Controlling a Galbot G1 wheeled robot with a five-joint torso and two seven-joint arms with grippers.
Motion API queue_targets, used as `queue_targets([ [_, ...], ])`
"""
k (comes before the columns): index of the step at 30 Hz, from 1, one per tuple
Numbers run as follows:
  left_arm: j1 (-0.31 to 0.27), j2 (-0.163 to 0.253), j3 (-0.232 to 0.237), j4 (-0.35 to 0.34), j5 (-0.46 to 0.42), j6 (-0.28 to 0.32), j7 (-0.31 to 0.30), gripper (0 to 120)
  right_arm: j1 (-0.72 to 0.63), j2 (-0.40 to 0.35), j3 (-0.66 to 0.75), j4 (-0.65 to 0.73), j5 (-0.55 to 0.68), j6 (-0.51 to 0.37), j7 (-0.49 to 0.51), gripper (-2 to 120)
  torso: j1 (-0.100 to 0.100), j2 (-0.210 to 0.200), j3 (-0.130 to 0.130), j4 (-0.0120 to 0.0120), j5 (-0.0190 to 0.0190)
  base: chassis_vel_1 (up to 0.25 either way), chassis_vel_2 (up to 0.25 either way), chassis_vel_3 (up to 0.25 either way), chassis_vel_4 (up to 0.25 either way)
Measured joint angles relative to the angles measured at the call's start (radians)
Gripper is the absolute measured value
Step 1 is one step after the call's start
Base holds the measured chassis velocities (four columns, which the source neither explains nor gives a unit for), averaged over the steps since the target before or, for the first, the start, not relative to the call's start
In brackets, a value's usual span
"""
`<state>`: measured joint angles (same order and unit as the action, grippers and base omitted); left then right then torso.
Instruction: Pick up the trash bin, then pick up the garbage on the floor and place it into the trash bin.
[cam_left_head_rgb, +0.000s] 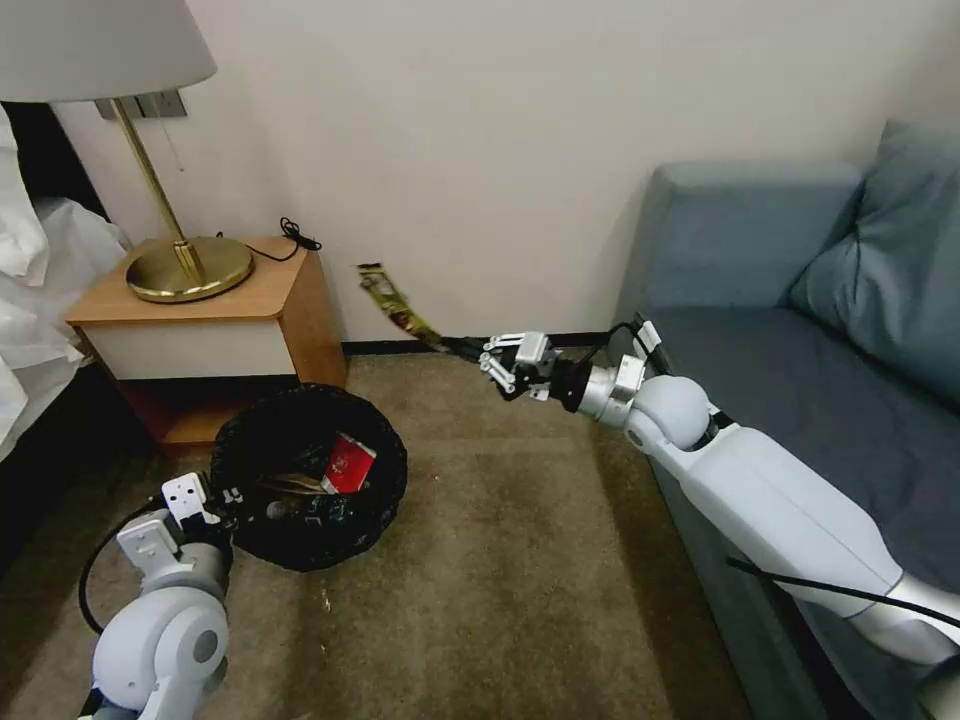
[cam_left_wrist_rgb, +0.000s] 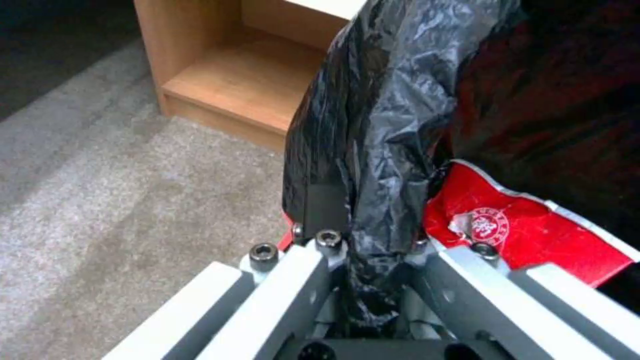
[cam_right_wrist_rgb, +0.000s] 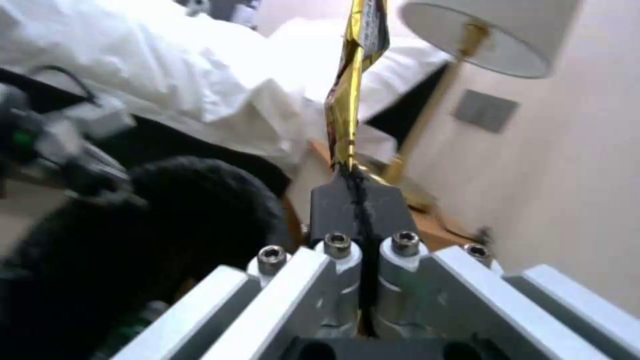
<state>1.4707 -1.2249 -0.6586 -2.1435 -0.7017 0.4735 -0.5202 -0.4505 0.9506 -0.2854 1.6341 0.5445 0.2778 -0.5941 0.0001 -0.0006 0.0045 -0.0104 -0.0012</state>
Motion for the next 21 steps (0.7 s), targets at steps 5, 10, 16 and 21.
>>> queue_targets([
  [5,-0.006,-0.002,0.011,0.007,0.010,-0.007,0.005,0,0.008,0.018,-0.043,0.012,0.001,-0.005,-0.004,0,0.000,0.000,0.000,0.0000,-0.0001,0.000,0.000,0.000,0.000],
  [10,-0.016,-0.002,0.021,0.016,0.012,-0.011,0.005,0,0.018,0.056,-0.101,-0.003,-0.005,-0.005,-0.015,0,0.000,0.000,0.000,0.0000,0.0001,0.000,0.000,0.000,0.000],
  [16,-0.018,0.001,0.021,0.023,0.013,-0.016,0.006,0,0.030,0.090,-0.145,-0.030,-0.019,-0.001,-0.024,0,0.000,0.000,0.000,0.0001,0.0000,0.000,0.000,0.000,0.000],
  [21,-0.020,-0.002,0.029,0.016,0.012,-0.016,0.006,0,0.031,0.126,-0.161,-0.068,-0.032,0.008,-0.027,0,0.000,0.000,0.000,0.0000,0.0000,0.000,0.000,0.000,0.000],
])
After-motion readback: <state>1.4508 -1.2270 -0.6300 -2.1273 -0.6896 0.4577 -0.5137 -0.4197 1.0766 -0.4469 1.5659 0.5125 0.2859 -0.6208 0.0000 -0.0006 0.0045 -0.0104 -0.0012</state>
